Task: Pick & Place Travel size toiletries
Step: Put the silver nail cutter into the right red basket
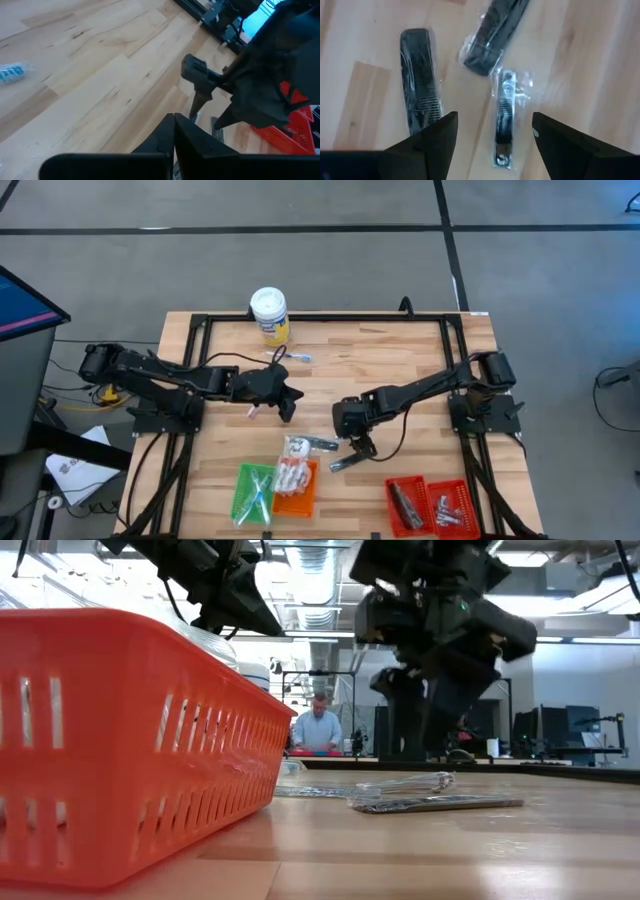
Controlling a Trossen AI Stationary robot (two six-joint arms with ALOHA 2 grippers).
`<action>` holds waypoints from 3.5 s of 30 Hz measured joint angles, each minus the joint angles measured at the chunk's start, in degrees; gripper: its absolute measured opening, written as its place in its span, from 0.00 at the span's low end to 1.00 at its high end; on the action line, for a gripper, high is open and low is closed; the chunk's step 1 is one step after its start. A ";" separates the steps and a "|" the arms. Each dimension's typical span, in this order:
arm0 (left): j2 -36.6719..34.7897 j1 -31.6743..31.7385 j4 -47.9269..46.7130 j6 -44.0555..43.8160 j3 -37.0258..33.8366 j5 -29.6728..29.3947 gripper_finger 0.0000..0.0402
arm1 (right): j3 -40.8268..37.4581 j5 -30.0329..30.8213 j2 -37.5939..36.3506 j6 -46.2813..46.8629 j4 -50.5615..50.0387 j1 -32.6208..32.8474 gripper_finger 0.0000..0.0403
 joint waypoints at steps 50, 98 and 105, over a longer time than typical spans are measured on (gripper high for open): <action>0.00 0.68 0.85 -0.30 0.00 -0.09 0.00 | -7.64 -3.03 2.10 7.20 8.37 -2.09 0.13; -0.02 -8.52 11.77 -15.56 0.04 -12.32 0.00 | -6.05 16.77 -22.71 128.14 -37.49 59.65 0.13; -0.02 -9.98 12.47 -18.56 0.04 -13.64 0.00 | -4.74 15.13 -16.48 128.28 -27.22 61.16 0.13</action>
